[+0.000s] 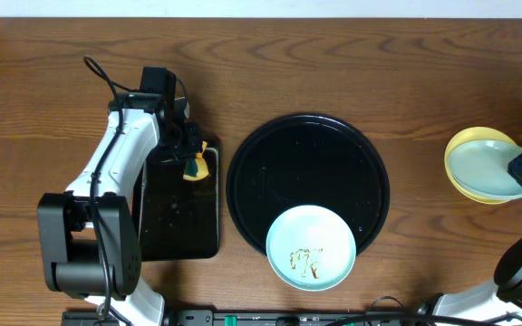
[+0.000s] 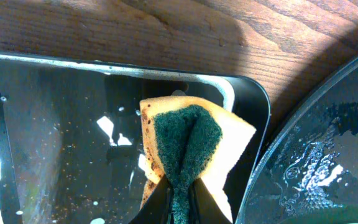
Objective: Clean dirty plates on tray and stack at the side
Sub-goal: 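Lower the blue plate onto the yellow plate and release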
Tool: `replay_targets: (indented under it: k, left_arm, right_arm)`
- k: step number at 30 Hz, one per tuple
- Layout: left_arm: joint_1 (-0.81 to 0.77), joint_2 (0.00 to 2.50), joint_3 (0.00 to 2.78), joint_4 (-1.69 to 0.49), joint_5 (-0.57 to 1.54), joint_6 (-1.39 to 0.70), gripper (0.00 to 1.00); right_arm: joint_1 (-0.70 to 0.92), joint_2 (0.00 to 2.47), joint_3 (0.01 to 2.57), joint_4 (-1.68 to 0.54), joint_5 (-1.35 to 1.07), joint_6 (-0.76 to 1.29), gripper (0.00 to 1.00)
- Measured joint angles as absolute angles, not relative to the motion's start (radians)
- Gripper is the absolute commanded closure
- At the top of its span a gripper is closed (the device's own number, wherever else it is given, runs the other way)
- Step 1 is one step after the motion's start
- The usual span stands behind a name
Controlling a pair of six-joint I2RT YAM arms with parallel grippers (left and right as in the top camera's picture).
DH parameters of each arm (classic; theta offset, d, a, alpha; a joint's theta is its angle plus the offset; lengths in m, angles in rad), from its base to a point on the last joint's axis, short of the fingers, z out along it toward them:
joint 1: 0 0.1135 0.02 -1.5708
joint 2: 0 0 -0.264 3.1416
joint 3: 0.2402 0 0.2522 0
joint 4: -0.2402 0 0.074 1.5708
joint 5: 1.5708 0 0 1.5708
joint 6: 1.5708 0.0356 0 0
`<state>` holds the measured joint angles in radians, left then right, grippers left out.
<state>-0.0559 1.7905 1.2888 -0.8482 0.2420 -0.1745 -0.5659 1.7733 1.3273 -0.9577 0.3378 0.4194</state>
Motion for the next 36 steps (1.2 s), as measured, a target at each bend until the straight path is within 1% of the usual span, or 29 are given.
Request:
replay_targets:
  k: [6, 7, 8, 10, 13, 14, 15, 16, 17, 18, 19, 20, 21, 22, 24, 25, 26, 28, 29, 30, 33, 35, 36]
  left_arm:
    - [-0.056, 1.790, 1.289, -0.848, 0.242, -0.173, 0.91]
    - [-0.056, 1.790, 1.289, -0.848, 0.242, -0.171, 0.89]
    - [-0.056, 1.790, 1.289, -0.848, 0.242, -0.168, 0.89]
    - [-0.056, 1.790, 1.289, -0.848, 0.242, -0.165, 0.89]
    - [-0.056, 1.790, 1.289, -0.848, 0.242, -0.160, 0.89]
    - [-0.056, 1.790, 1.289, -0.848, 0.242, -0.159, 0.89]
    - [-0.056, 1.790, 1.289, -0.848, 0.242, -0.159, 0.89]
    - [-0.056, 1.790, 1.289, -0.848, 0.242, -0.159, 0.89]
    - [-0.056, 1.790, 1.289, -0.848, 0.242, -0.159, 0.89]
    - [-0.056, 1.790, 1.289, -0.849, 0.242, -0.159, 0.89]
    - [-0.056, 1.790, 1.289, -0.849, 0.242, -0.159, 0.89]
    - [-0.056, 1.790, 1.289, -0.849, 0.242, -0.159, 0.89]
    - [-0.056, 1.790, 1.289, -0.849, 0.242, -0.159, 0.89]
    - [-0.056, 1.790, 1.289, -0.849, 0.242, -0.159, 0.89]
    - [-0.056, 1.790, 1.289, -0.849, 0.242, -0.159, 0.90]
    - [-0.056, 1.790, 1.289, -0.850, 0.242, -0.159, 0.93]
    - [-0.056, 1.790, 1.289, -0.850, 0.242, -0.160, 0.92]
    - [-0.056, 1.790, 1.289, -0.850, 0.242, -0.156, 0.92]
    - [-0.056, 1.790, 1.289, -0.852, 0.242, -0.154, 0.92]
    - [-0.056, 1.790, 1.289, -0.854, 0.241, -0.152, 0.92]
    - [-0.056, 1.790, 1.289, -0.859, 0.236, -0.152, 0.92]
    - [-0.056, 1.789, 1.289, -0.866, 0.226, -0.153, 0.93]
    - [-0.056, 1.788, 1.289, -0.872, 0.213, -0.157, 0.93]
  right_arm:
    - [-0.580, 1.777, 1.327, -0.943, 0.344, 0.429, 0.99]
    - [-0.582, 1.777, 1.327, -0.941, 0.343, 0.429, 0.96]
    - [-0.582, 1.777, 1.327, -0.937, 0.338, 0.431, 0.91]
    - [-0.582, 1.777, 1.327, -0.929, 0.327, 0.436, 0.94]
    - [-0.581, 1.777, 1.327, -0.920, 0.304, 0.439, 0.91]
    - [-0.581, 1.777, 1.327, -0.917, 0.295, 0.440, 0.87]
    - [-0.581, 1.777, 1.327, -0.915, 0.286, 0.443, 0.74]
    - [-0.580, 1.777, 1.327, -0.915, 0.275, 0.442, 0.65]
    - [-0.579, 1.777, 1.327, -0.915, 0.265, 0.443, 0.62]
    - [-0.578, 1.777, 1.327, -0.915, 0.250, 0.438, 0.62]
    - [-0.578, 1.777, 1.327, -0.915, 0.242, 0.434, 0.66]
    - [-0.577, 1.777, 1.327, -0.915, 0.231, 0.432, 0.76]
    - [-0.577, 1.777, 1.327, -0.915, 0.221, 0.427, 0.79]
    - [-0.577, 1.777, 1.327, -0.914, 0.209, 0.427, 0.80]
    - [-0.576, 1.777, 1.327, -0.902, 0.169, 0.414, 0.76]
    - [-0.573, 1.777, 1.327, -0.892, 0.144, 0.403, 0.75]
    - [-0.565, 1.777, 1.327, -0.875, 0.104, 0.383, 0.73]
    - [-0.533, 1.777, 1.328, -0.839, 0.019, 0.339, 0.68]
    - [-0.507, 1.777, 1.329, -0.831, -0.014, 0.317, 0.64]
    - [-0.469, 1.777, 1.333, -0.828, -0.044, 0.293, 0.59]
    - [-0.331, 1.777, 1.368, -0.866, -0.091, 0.242, 0.49]
    - [-0.228, 1.777, 1.407, -0.900, -0.104, 0.219, 0.48]
    - [-0.182, 1.777, 1.425, -0.918, -0.113, 0.213, 0.50]
